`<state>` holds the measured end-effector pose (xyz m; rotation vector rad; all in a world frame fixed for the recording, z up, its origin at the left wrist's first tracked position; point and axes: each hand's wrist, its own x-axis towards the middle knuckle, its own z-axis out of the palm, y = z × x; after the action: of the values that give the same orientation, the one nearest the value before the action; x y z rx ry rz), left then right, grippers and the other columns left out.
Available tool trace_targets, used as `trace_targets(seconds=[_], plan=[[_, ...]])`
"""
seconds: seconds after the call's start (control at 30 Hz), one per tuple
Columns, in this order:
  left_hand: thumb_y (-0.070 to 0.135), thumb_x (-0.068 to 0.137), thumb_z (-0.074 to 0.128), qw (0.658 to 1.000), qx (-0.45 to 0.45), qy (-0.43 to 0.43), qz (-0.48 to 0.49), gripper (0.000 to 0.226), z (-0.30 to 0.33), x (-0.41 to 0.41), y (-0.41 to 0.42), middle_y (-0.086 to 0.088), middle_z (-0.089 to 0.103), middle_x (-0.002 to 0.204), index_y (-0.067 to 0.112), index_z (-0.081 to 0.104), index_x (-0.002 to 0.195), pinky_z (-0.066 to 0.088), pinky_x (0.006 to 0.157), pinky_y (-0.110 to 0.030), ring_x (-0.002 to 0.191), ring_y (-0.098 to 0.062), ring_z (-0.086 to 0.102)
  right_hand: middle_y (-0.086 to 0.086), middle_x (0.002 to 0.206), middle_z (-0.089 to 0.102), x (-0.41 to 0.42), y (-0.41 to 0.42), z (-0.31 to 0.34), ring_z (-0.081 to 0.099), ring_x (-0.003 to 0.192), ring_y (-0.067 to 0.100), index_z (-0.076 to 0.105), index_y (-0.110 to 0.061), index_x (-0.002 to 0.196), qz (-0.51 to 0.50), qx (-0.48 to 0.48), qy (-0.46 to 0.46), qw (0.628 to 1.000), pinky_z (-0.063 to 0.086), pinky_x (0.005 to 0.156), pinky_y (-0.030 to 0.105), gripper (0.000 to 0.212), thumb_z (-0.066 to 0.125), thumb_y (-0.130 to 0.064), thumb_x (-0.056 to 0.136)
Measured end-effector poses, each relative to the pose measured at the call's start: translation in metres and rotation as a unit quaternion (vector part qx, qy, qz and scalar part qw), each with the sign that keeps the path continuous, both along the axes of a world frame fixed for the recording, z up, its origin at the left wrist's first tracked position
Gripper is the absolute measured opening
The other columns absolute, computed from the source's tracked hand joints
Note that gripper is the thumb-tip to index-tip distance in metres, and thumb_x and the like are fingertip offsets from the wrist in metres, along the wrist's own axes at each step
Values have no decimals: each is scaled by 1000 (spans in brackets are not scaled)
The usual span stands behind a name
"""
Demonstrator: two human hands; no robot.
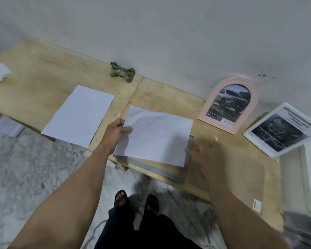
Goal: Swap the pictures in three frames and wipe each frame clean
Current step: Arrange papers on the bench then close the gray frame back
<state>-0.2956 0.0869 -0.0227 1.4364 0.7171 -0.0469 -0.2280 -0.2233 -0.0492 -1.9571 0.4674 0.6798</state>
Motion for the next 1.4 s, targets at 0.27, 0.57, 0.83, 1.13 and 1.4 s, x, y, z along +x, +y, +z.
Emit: trace_targets(seconds=[0.27, 0.57, 0.83, 1.13, 1.4], plan=[[-4, 72, 40, 963, -197, -85, 164, 51, 50, -45, 77, -15, 66, 124, 4, 62, 118, 46, 102, -50, 105, -35, 63, -10, 86, 68, 47, 101, 49, 60, 77, 7, 61, -23, 98, 116, 165, 29, 979, 32, 57, 26, 11, 62, -26, 88], [3, 87, 42, 911, -189, -103, 351, 38, 42, -105, 197, -10, 71, 122, 6, 64, 119, 51, 97, -49, 107, -34, 68, 6, 80, 72, 67, 289, 70, 68, 72, 20, 60, -10, 69, 244, 159, -28, 956, 51, 67, 31, 15, 67, -11, 82], [4, 89, 65, 908, -71, 29, 411, 17, -17, -101, 335, -16, 72, 107, 0, 63, 105, 54, 70, -40, 88, -34, 68, 8, 59, 36, 123, 489, 53, 33, 57, 20, 43, -15, 53, 312, 56, -34, 948, 27, 62, 30, 38, 70, -13, 80], [-2, 87, 68, 893, -66, 113, 432, 13, -64, -64, 452, -11, 73, 93, 5, 61, 78, 54, 63, -30, 77, -25, 70, 5, 90, 59, 178, 672, -3, 53, 80, 20, 60, -14, 86, 393, -52, -44, 917, 46, 73, 31, 10, 67, -16, 80], [8, 83, 72, 896, -13, 178, 407, 11, -93, -63, 469, -14, 73, 85, 13, 64, 78, 50, 70, -35, 75, -29, 65, 4, 73, 48, 192, 721, -39, 49, 67, 22, 51, -9, 76, 441, -184, -93, 873, 45, 64, 32, 14, 65, -11, 78]])
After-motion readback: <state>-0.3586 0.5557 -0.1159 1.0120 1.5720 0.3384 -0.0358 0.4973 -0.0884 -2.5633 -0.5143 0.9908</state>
